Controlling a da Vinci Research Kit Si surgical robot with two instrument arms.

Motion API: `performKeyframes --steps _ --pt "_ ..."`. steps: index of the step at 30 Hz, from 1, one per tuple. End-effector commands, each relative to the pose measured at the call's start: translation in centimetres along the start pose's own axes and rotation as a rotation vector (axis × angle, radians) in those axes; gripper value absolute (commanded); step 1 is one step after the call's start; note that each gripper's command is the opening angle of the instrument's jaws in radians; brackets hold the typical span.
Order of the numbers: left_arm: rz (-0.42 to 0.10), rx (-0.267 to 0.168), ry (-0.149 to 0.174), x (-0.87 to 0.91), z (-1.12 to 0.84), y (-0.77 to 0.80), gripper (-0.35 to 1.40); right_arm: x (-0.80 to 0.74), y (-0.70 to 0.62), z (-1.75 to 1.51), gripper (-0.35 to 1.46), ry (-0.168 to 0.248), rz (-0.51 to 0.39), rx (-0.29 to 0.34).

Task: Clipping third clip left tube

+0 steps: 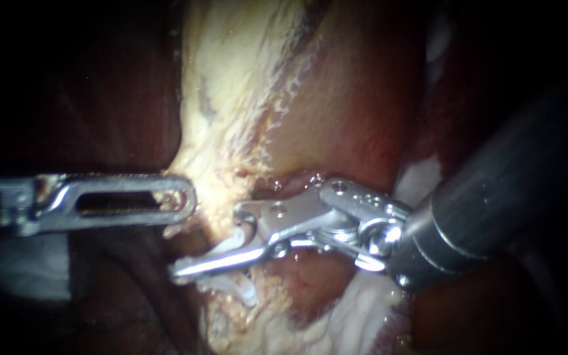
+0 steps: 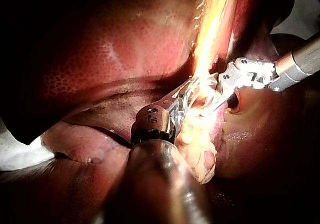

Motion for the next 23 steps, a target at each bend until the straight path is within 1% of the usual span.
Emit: performKeyframes --steps 1,2,3,4,6,8,9,10,12,15,19,23 --pt "0.0 0.0 0.0 0.0 0.0 0.0 -0.35 -0.01 0.01 0.0 0.28 -0.002 0.001 0.0" --pt "0.0 0.0 0.0 0.0 0.0 0.0 -0.35 -0.02 0.01 -0.01 0.15 -0.002 0.001 -0.001" --pt "0.0 0.0 0.0 0.0 0.0 0.0 -0.35 -0.04 0.02 -0.02 -0.12 0.0 0.0 -0.013" --pt "0.0 0.0 0.0 0.0 0.0 0.0 -0.35 -0.05 0.03 -0.04 -0.33 0.007 0.0 -0.042" --pt "0.0 0.0 0.0 0.0 0.0 0.0 -0.35 -0.1 0.07 -0.11 -0.35 0.0 0.001 -0.083" --pt "0.0 0.0 0.0 0.0 0.0 0.0 -0.35 -0.13 0.13 -0.15 -0.35 -0.025 0.003 -0.118" --pt "0.0 0.0 0.0 0.0 0.0 0.0 -0.35 -0.15 0.16 -0.18 -0.35 -0.049 0.006 -0.125" --pt "0.0 0.0 0.0 0.0 0.0 0.0 -0.35 -0.16 0.18 -0.2 -0.35 -0.054 0.007 -0.13" --pt "0.0 0.0 0.0 0.0 0.0 0.0 -0.35 -0.2 0.21 -0.21 -0.35 -0.061 0.01 -0.126" --pt "0.0 0.0 0.001 0.0 0.0 0.01 -0.35 -0.22 0.2 -0.19 -0.35 -0.074 0.008 -0.124" --pt "0.001 0.0 0.001 -0.01 0.01 0.02 -0.35 -0.22 0.18 -0.16 -0.35 -0.075 0.007 -0.117" --pt "0.001 0.0 0.001 -0.01 0.01 0.02 -0.35 -0.22 0.18 -0.16 -0.35 -0.076 0.008 -0.114"
